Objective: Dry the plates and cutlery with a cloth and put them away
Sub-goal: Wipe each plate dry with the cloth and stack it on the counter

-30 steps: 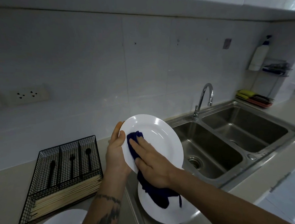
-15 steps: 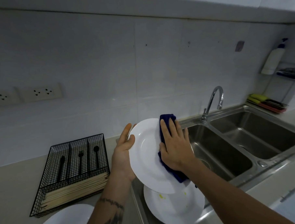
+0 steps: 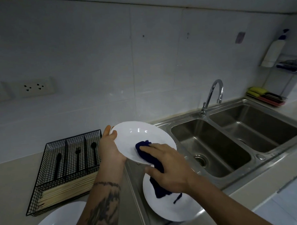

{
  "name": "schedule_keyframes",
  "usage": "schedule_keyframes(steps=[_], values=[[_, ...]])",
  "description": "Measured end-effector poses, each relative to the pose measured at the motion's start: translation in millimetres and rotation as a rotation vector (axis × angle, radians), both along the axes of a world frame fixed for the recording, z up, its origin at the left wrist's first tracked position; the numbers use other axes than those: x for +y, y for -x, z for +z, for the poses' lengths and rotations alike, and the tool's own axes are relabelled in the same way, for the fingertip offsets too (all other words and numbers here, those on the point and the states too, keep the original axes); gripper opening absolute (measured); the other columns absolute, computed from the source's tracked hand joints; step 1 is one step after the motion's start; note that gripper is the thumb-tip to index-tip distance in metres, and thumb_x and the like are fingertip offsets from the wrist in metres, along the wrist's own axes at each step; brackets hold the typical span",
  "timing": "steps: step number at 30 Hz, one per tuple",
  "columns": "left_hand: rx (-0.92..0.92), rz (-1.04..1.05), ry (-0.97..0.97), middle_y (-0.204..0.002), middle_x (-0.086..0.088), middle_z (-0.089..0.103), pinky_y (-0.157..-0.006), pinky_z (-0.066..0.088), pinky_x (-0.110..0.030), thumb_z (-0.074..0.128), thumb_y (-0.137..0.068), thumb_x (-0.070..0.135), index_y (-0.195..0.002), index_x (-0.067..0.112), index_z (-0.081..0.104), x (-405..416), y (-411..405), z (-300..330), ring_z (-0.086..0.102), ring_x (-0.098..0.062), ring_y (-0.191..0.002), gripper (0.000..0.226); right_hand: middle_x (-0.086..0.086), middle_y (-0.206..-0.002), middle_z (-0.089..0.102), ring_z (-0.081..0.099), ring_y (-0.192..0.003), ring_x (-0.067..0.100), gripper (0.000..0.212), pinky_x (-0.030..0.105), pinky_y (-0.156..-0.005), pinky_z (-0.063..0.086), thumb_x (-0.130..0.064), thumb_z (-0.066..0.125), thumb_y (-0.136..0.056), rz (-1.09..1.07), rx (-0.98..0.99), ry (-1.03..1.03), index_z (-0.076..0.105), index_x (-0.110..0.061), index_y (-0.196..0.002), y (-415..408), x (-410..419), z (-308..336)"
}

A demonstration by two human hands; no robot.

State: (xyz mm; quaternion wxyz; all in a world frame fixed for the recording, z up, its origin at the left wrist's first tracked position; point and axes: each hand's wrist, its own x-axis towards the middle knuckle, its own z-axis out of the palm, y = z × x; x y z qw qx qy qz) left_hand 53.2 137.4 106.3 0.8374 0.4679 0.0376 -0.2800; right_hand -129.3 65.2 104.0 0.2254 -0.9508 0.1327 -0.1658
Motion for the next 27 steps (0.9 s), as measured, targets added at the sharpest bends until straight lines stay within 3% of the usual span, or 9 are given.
schedule_keyframes(steps=[3, 6, 8, 12, 16, 19, 22, 25, 27], values=[[0.077, 0.025, -0.049, -0.150, -0.006, 0.042, -0.100, 0.045, -0.054, 0.043, -0.100, -0.001, -0.153, 0.021, 0.033, -2, -6, 1, 0.053, -0.035, -0.121, 0.059, -0.012, -0.126, 0.055, 0.050, -0.110, 0.012, 0.050, 0.031, -0.095, 0.043, -0.033, 0.062, -0.084, 0.004, -0.048, 0.173, 0.051, -0.033, -0.133, -3, -13, 10], [0.170, -0.040, -0.003, -0.127, -0.004, 0.050, -0.099, 0.041, -0.062, 0.041, -0.098, -0.003, -0.151, 0.027, 0.036, -4, 1, 11, 0.054, -0.034, -0.107, 0.061, -0.012, -0.109, 0.061, 0.058, -0.093, 0.011, 0.039, 0.035, -0.077, 0.053, -0.025, 0.065, -0.080, -0.007, -0.131, 0.234, 0.060, -0.032, -0.117, -3, -24, 15], [0.084, -0.081, -0.080, -0.114, -0.005, 0.051, -0.098, 0.043, -0.061, 0.047, -0.096, 0.000, -0.139, 0.026, 0.047, -3, 8, 17, 0.051, -0.031, -0.102, 0.051, -0.015, -0.102, 0.061, 0.059, -0.088, 0.009, 0.038, 0.036, -0.073, 0.053, -0.021, 0.067, -0.078, -0.018, -0.186, 0.200, 0.061, -0.033, -0.113, -1, -31, 21], [-0.555, -0.024, -0.395, -0.139, 0.003, 0.051, -0.104, 0.039, -0.032, 0.055, -0.098, 0.015, -0.144, 0.026, 0.040, 9, 21, 10, 0.050, -0.015, -0.125, 0.050, -0.020, -0.100, 0.066, 0.062, -0.090, 0.004, 0.034, 0.036, -0.080, 0.053, -0.017, 0.068, -0.076, -0.030, -0.232, 0.028, 0.065, -0.032, -0.106, 8, -44, 44], [-0.853, -0.182, -0.245, -0.103, 0.017, 0.074, -0.086, 0.043, -0.006, 0.044, -0.104, 0.018, -0.140, 0.023, 0.045, 22, 32, 9, 0.063, 0.007, -0.101, 0.036, -0.019, -0.095, 0.068, 0.064, -0.091, 0.005, 0.035, 0.034, -0.083, 0.054, -0.012, 0.069, -0.077, -0.058, -0.210, -0.151, 0.066, -0.036, -0.102, 16, -55, 58], [-0.907, -0.312, -0.192, -0.101, 0.008, 0.077, -0.078, 0.047, -0.011, 0.049, -0.101, 0.006, -0.137, 0.028, 0.047, 28, 36, 14, 0.068, -0.001, -0.092, 0.042, -0.015, -0.096, 0.070, 0.065, -0.092, 0.007, 0.040, 0.033, -0.084, 0.054, -0.003, 0.071, -0.078, -0.085, -0.241, -0.277, 0.067, -0.037, -0.098, 22, -63, 62], [-0.895, -0.291, -0.197, -0.094, -0.004, 0.077, -0.071, 0.051, -0.016, 0.053, -0.096, -0.004, -0.132, 0.029, 0.054, 25, 46, 16, 0.069, -0.006, -0.081, 0.049, -0.013, -0.099, 0.070, 0.066, -0.094, 0.009, 0.044, 0.032, -0.086, 0.054, 0.001, 0.072, -0.077, -0.133, -0.297, -0.377, 0.068, -0.037, -0.100, 27, -72, 60], [-0.881, -0.230, -0.218, -0.086, -0.007, 0.075, -0.071, 0.053, -0.016, 0.053, -0.094, -0.007, -0.126, 0.027, 0.059, 17, 57, 21, 0.067, -0.006, -0.074, 0.047, -0.010, -0.115, 0.065, 0.061, -0.105, 0.011, 0.052, 0.031, -0.093, 0.051, -0.002, 0.070, -0.080, -0.279, -0.338, -0.366, 0.063, -0.035, -0.119, 27, -77, 46], [-0.842, -0.222, -0.221, -0.090, -0.005, 0.076, -0.079, 0.058, -0.027, 0.053, -0.094, -0.007, -0.121, 0.028, 0.062, 9, 63, 21, 0.070, -0.013, -0.083, 0.046, -0.005, -0.132, 0.057, 0.053, -0.118, 0.014, 0.058, 0.030, -0.104, 0.041, -0.004, 0.066, -0.084, -0.398, -0.357, -0.233, 0.053, -0.029, -0.135, 23, -73, 33]])
